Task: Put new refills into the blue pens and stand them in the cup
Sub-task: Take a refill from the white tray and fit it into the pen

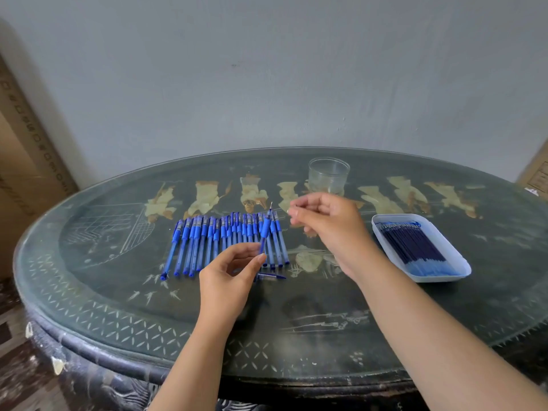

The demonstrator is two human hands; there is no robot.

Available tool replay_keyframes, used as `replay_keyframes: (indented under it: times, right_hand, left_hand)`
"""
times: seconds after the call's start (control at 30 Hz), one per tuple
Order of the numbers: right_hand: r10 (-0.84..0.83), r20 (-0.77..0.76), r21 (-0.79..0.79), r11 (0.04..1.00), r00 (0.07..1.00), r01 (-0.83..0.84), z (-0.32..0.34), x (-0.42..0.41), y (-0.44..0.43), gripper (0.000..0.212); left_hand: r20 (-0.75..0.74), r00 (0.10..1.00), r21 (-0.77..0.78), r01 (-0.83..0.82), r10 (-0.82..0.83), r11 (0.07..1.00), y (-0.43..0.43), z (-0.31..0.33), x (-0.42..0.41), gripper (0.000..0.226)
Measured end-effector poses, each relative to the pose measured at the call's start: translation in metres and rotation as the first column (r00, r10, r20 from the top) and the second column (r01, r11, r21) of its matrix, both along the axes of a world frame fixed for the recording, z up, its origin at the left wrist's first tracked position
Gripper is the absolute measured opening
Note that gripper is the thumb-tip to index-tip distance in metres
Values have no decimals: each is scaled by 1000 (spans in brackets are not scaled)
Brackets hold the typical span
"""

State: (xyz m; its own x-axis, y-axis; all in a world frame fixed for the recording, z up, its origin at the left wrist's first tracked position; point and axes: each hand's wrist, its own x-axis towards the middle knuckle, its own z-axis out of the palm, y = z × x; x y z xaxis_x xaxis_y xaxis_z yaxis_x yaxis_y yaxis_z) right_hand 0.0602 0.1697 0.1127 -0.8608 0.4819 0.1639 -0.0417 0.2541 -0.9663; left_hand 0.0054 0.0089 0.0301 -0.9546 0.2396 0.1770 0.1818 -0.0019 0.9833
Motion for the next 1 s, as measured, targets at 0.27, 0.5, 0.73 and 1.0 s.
replay_keyframes:
  times: [0.27, 0.5, 0.73, 1.0]
  right_hand:
    - [74, 10, 135, 988, 997, -75, 17, -16, -2, 12]
    - [124, 111, 245, 958, 986, -148, 12, -20, -1, 11]
    - [112, 155, 241, 959, 981, -148, 5, -22, 1, 16]
    - [167, 79, 119, 977, 983, -176, -5, -17, -1, 16]
  left_hand:
    - [-28, 1000, -24, 13, -13, 1000, 1, 0, 0, 18]
    - [-29, 1000, -35, 12, -13, 999, 1, -1, 0, 19]
    - [-28, 999, -47, 16, -18, 999, 2, -2, -1, 18]
    - [-25, 999, -38, 22, -23, 999, 1, -2, -1, 18]
